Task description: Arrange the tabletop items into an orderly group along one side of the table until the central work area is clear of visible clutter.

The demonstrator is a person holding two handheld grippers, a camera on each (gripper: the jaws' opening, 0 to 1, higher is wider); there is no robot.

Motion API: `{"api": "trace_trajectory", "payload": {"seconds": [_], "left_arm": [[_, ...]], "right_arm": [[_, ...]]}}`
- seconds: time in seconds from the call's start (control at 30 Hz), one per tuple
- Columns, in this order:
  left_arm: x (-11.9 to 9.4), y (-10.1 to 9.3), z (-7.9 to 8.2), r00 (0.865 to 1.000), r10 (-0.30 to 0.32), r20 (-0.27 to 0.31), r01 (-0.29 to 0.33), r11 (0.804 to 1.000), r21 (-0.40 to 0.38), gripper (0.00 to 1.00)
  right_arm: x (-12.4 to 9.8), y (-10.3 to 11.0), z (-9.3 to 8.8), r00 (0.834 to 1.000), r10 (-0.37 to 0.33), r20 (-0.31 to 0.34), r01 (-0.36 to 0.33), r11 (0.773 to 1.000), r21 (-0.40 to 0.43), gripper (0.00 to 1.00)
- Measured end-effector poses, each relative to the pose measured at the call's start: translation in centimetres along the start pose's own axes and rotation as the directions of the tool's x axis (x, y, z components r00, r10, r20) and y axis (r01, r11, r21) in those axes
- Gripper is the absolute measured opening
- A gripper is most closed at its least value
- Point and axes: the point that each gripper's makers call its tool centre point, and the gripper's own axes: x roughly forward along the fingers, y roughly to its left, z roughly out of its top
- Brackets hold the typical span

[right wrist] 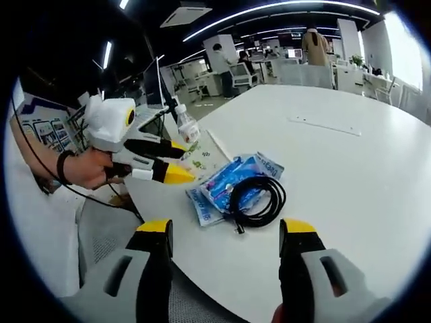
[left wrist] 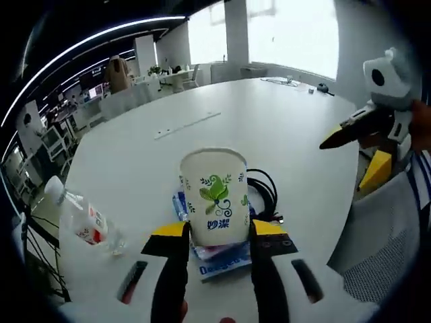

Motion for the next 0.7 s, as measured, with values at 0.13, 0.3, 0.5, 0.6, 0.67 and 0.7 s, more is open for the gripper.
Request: {"api": "trace_trajectory", "payload": {"seconds": [0.13,0.3,0.5,0.6,0.67,0.7], "left_arm": [[0.0,-0.6,0.7,1.0,-0.015,0.013,0.015,1.0,0.021,0.34],[0.0,-2.2,1.0,0.998,-0.06,0.022,0.058,0.996,0.073,0.34],[-0.4,-3.5,1.2,0.996,-0.086,0.026,0.081,0.986,0.144,0.34],[-0.5,-4.1,1.3,0.994,-0.103,0.028,0.098,0.983,0.157,0.34],[-0.5,-4.5,1.2,0.993,-0.115,0.028,0.109,0.98,0.165,0.34],[-0.6,-4.7,1.2,0.992,-0.12,0.027,0.113,0.978,0.173,0.34]], "right_arm": [[0.3,0.4,0.7,1.0,0.015,0.002,-0.015,1.0,-0.014,0.63],[0.8,0.9,2.3,0.997,0.051,0.056,-0.052,0.998,0.017,0.62],[1.3,1.1,3.1,0.997,0.062,0.037,-0.061,0.998,-0.031,0.61],[1.5,1.2,3.5,0.997,0.072,0.039,-0.07,0.997,-0.038,0.6],[1.6,1.3,3.7,0.996,0.077,0.04,-0.075,0.996,-0.043,0.59],[1.7,1.3,3.8,0.996,0.08,0.042,-0.079,0.996,-0.043,0.59]]}}
